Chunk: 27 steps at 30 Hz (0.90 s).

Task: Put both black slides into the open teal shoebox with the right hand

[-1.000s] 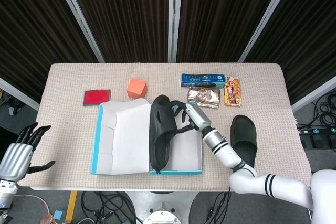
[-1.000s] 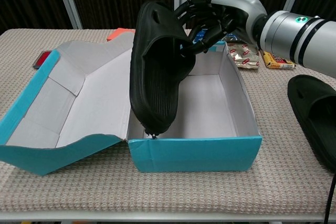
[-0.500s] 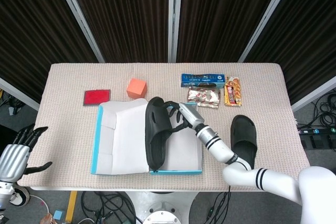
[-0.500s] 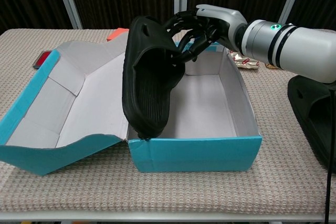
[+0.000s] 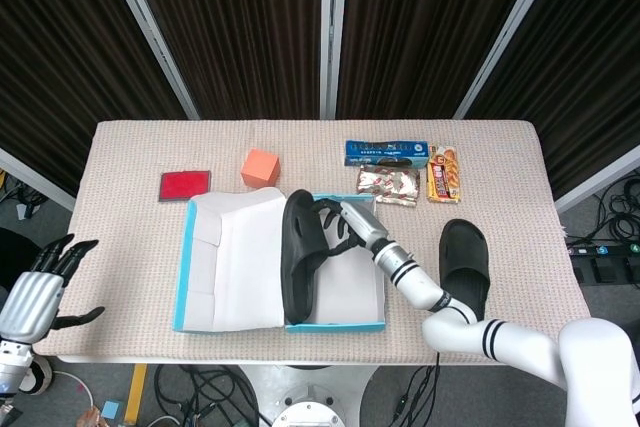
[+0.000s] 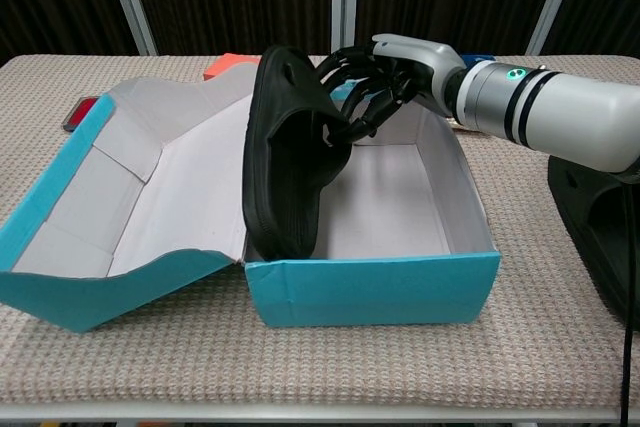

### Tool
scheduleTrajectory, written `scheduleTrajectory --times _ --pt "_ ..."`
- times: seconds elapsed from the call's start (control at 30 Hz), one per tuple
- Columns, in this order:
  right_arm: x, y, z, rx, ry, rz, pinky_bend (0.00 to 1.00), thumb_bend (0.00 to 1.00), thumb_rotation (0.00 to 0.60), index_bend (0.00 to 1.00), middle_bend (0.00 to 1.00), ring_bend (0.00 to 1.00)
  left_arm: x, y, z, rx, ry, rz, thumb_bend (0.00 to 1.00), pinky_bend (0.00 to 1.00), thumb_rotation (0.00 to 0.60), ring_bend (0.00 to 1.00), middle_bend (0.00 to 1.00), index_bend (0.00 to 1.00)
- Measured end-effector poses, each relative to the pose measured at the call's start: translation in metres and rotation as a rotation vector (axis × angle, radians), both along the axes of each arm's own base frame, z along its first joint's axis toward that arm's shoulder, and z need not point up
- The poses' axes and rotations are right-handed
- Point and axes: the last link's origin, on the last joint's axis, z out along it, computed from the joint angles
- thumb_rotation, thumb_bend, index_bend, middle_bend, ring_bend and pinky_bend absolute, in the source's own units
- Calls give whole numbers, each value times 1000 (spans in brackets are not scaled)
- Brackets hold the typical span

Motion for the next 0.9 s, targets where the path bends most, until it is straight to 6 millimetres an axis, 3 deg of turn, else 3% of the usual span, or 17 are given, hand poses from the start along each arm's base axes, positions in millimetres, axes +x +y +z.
scheduleTrajectory --times 0.43,0.9 --pt "-7 0 -7 -28 131 61 597 112 600 587 490 418 0 1 0 -3 -9 3 0 84 600 12 147 108" --pt "-1 -1 -9 -138 234 166 597 113 600 587 490 418 -5 -1 -2 -8 -13 10 0 84 600 13 146 108"
